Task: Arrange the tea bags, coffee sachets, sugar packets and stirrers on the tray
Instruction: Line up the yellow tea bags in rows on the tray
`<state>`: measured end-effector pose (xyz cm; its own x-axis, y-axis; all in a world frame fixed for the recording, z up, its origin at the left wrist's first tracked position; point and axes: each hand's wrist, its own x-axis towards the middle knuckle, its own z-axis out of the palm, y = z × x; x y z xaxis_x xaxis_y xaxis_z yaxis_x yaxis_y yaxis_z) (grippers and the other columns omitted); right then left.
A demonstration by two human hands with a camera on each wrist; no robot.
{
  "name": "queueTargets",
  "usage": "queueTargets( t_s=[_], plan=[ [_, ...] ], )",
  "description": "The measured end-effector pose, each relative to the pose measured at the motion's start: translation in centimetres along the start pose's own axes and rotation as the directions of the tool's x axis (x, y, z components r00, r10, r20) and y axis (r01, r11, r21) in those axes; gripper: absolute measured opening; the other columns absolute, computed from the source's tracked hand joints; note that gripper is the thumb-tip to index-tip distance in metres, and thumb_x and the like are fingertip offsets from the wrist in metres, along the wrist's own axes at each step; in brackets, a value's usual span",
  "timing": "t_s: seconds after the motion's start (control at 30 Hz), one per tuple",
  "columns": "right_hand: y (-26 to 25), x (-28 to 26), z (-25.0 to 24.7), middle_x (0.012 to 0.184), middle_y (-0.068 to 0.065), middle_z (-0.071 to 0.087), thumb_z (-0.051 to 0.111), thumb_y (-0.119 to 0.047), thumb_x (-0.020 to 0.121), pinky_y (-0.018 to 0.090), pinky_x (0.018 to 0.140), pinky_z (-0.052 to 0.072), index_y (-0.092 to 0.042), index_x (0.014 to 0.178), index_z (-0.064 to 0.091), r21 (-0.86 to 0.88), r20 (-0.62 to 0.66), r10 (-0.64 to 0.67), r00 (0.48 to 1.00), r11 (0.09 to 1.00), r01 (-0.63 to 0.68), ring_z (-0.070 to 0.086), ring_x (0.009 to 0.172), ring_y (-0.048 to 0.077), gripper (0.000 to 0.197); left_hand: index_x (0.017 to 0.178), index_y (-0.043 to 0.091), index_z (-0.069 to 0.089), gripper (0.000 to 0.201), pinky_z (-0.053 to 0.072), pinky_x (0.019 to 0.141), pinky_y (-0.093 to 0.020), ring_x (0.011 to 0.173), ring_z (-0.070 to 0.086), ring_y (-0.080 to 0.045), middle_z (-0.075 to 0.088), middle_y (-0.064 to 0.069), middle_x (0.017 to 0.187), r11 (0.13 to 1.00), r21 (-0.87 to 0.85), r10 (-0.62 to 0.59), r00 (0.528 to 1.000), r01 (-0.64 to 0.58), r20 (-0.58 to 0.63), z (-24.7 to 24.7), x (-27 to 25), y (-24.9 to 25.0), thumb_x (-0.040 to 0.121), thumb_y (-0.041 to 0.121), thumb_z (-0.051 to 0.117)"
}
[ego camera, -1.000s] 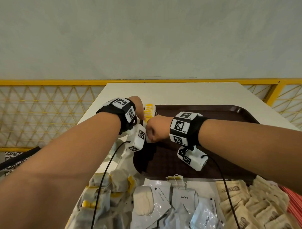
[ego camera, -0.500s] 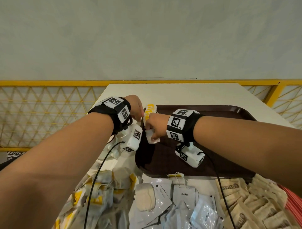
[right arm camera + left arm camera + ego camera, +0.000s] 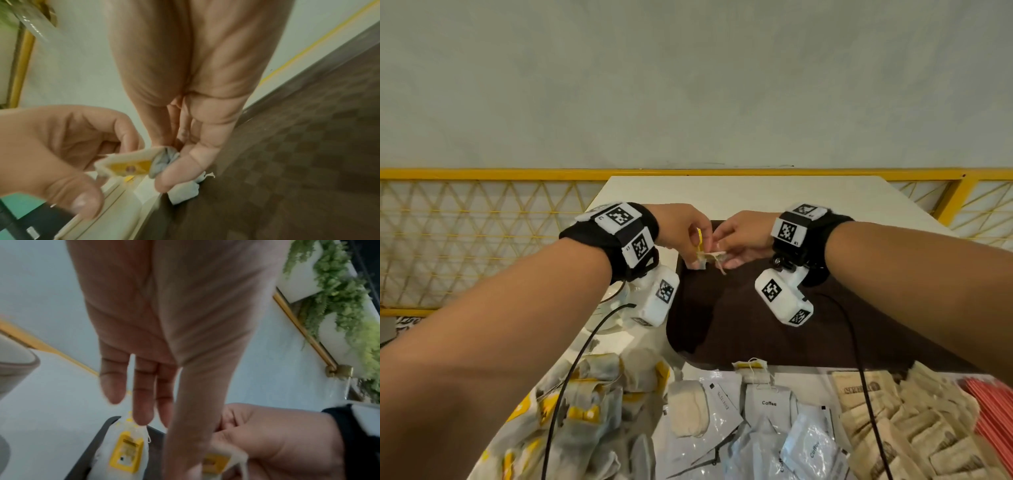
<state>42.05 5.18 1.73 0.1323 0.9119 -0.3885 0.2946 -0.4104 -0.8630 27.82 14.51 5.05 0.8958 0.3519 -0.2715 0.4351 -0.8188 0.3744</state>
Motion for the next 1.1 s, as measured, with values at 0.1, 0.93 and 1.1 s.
queueTargets(
  t_s=[0.1,0.93,1.1],
  plan=[
    [-0.1,-0.2,0.4,0.088,0.018,0.064,0.049,0.000,0.095,0.021,0.065,0.058,0.001,0.099,0.058,0.061,0.049,0.039,0.998,0.997,-0.042,0.068,0.070,0.016,0.009,0.082,0.024,0.063,0.011,0.038,0.062,-0.018,0.069,0.049,-0.007,0.056,0.010,0.074,1.000,0.013,0.024,0.997,-0.023,-0.079,0.0,0.2,0.0,0.081,0.023,0.074],
    [0.7,1.2,2.0,0.081,0.012,0.064,0.061,0.010,0.084,0.028,0.077,0.058,0.000,0.089,0.068,-0.221,-0.025,0.007,1.000,0.975,-0.012,0.065,0.073,0.016,0.013,0.095,0.003,0.072,0.025,0.053,0.088,-0.035,0.093,0.068,-0.024,0.071,-0.010,0.093,0.929,-0.039,-0.369,0.914,0.368,-0.172,0.4,3.6,-2.2,0.075,0.014,0.079],
    [0.7,1.0,2.1,0.096,0.010,0.067,0.060,0.003,0.087,0.023,0.076,0.057,-0.006,0.110,0.068,-0.365,0.030,0.000,1.000,0.931,0.011,0.065,0.086,0.015,0.027,0.094,0.002,0.071,0.025,0.053,0.092,-0.040,0.094,0.069,-0.025,0.072,-0.012,0.098,0.917,-0.127,-0.395,0.905,0.378,-0.158,0.6,3.9,-2.4,0.074,0.014,0.080]
  ],
)
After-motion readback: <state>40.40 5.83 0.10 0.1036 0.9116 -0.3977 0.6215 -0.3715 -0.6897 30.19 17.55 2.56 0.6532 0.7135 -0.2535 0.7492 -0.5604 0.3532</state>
